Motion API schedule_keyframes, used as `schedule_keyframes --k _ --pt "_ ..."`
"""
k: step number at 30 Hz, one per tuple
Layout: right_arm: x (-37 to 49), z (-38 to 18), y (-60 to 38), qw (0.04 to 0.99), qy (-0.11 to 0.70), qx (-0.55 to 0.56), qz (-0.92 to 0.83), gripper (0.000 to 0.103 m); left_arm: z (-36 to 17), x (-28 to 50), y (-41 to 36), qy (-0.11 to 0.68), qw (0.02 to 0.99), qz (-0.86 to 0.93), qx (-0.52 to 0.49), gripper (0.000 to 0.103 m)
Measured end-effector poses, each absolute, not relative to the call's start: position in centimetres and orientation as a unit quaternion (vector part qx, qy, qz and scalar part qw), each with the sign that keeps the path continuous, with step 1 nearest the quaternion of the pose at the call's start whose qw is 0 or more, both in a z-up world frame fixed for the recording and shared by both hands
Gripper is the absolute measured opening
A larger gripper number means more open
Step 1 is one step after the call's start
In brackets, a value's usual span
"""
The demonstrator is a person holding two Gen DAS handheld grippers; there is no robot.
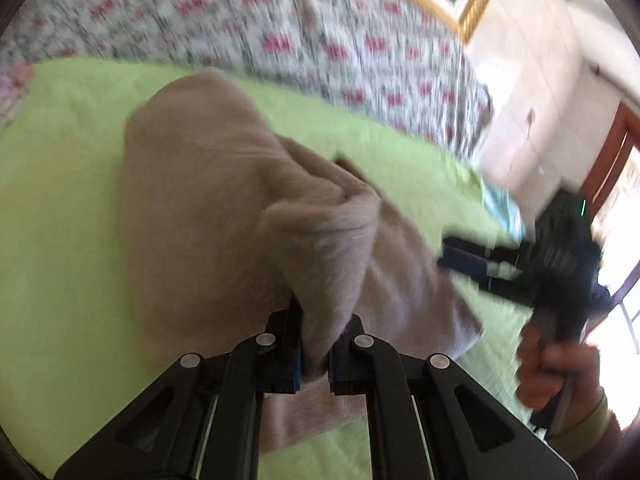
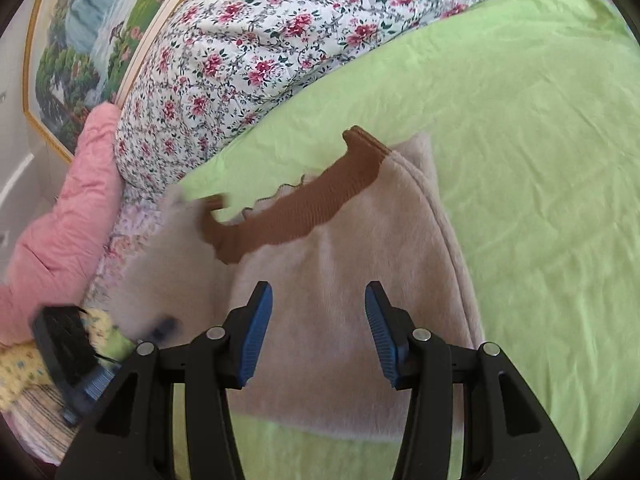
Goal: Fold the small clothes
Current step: 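Grasp the sweater side edge with the right tool and lift it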
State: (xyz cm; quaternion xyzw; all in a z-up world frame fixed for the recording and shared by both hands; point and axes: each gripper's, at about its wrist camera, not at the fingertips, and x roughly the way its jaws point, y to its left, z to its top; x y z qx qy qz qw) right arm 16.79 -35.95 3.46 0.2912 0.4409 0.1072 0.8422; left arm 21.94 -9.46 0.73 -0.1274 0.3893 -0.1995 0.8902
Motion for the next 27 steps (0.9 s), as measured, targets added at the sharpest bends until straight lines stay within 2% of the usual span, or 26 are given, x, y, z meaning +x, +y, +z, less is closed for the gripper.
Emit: schedule_keyframes --k 3,12,13,15,17,19,20,21,27 --pt "18.8 2.4 -35.2 0.818 0.463 0.309 0.145 0.05 -0.8 22.3 -10.1 0.404 0.882 -0.203 -0.129 0.006" --pt "26.6 -2.1 -27.8 0.736 0.515 0.345 0.271 0.051 -0.2 21.5 -9.6 0.396 0.886 -0.211 -0.114 0.006" --pt "27.7 -2.4 -27.2 0.728 0.517 0.353 0.279 0.052 -0.2 21.5 -9.7 0.396 0.887 -0.21 -0.11 0.006" --pt "29.8 -3.2 -26.1 0.717 0.529 0.353 0.285 0.062 -0.2 21.3 -9.9 0.395 0.889 -0.209 -0.099 0.006" --pt "31.4 -3.7 -25.0 0.728 0.547 0.315 0.266 0.062 -0.3 21.0 -10.2 0.395 0.89 -0.208 -0.093 0.006" --pt "32.2 -4.2 -24.3 0.728 0.558 0.299 0.263 0.042 0.0 20.9 -10.4 0.394 0.891 -0.208 -0.089 0.006" --pt "32.4 -4.0 -24.4 0.731 0.557 0.297 0.26 0.021 0.3 20.9 -10.5 0.392 0.892 -0.209 -0.087 0.006" --pt "32.5 -3.6 -24.6 0.732 0.552 0.3 0.263 0.016 0.7 20.7 -10.7 0.388 0.893 -0.213 -0.085 0.006" --pt "29.8 3.1 -28.8 0.777 0.483 0.281 0.289 0.014 3.6 21.2 -15.1 0.361 0.887 -0.278 -0.079 0.007"
